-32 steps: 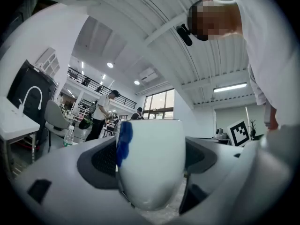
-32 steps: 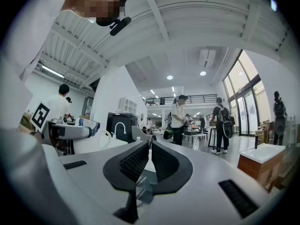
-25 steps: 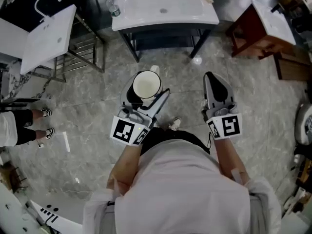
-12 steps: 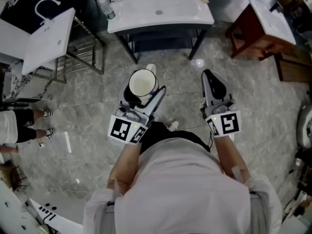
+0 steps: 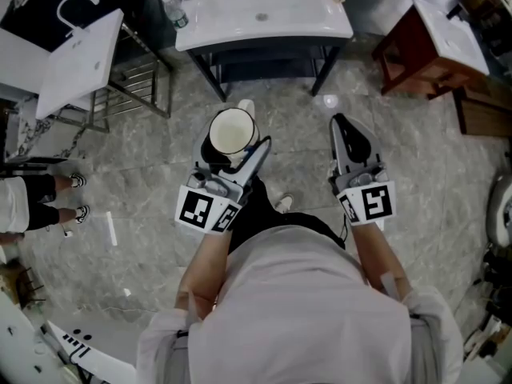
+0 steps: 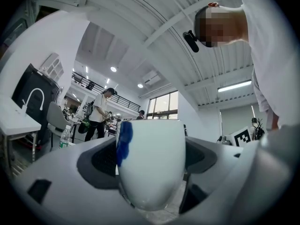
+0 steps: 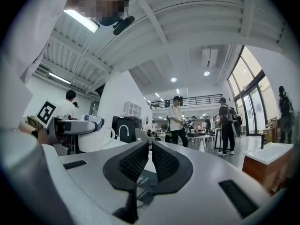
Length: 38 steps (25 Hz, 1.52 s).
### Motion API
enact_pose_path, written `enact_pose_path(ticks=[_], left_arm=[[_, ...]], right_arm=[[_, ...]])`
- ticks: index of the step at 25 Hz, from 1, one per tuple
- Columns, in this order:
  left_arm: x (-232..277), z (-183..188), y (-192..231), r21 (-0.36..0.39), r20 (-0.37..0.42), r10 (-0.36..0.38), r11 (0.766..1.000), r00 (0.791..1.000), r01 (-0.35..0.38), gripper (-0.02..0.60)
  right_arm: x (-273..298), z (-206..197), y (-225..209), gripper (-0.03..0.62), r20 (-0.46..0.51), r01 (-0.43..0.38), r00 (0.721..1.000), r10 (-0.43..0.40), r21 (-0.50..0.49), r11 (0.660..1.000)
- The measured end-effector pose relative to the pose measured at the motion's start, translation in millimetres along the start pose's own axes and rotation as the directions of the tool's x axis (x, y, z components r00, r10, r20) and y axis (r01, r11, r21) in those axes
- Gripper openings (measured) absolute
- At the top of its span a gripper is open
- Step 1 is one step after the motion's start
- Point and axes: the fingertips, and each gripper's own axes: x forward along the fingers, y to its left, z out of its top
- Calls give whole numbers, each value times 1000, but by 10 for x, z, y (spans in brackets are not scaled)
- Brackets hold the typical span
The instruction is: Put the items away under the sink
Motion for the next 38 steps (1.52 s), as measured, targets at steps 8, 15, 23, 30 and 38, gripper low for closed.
enact_pose_path(ticks=[8,15,23,30,38], left_arm=[[207,-66,305,-23,3,-8,1000,1000,8,391],[595,-102,713,-35,-11,-26,999,1000,25,393],[1096,-104,1334,-51,-36,-73,996,997,71,393],[1524,-57,1824,-78,-33,-125,989,992,123,391],[1797,-86,2219,-117,-26,-188,976,982,184,391]], right_arm=[[181,-51,-124,48,-24,25,999,-26,-19,1000],[622,-141,-326,48,-57,48,997,-49,-22,999],[1410,-234,-503,48,-75,69,995,-69,-4,998],[1954,-233,-636,48,-92,120,988,-121,-11,993],[2393,-279,-656,48,-127,173,976,-176,-35,984]])
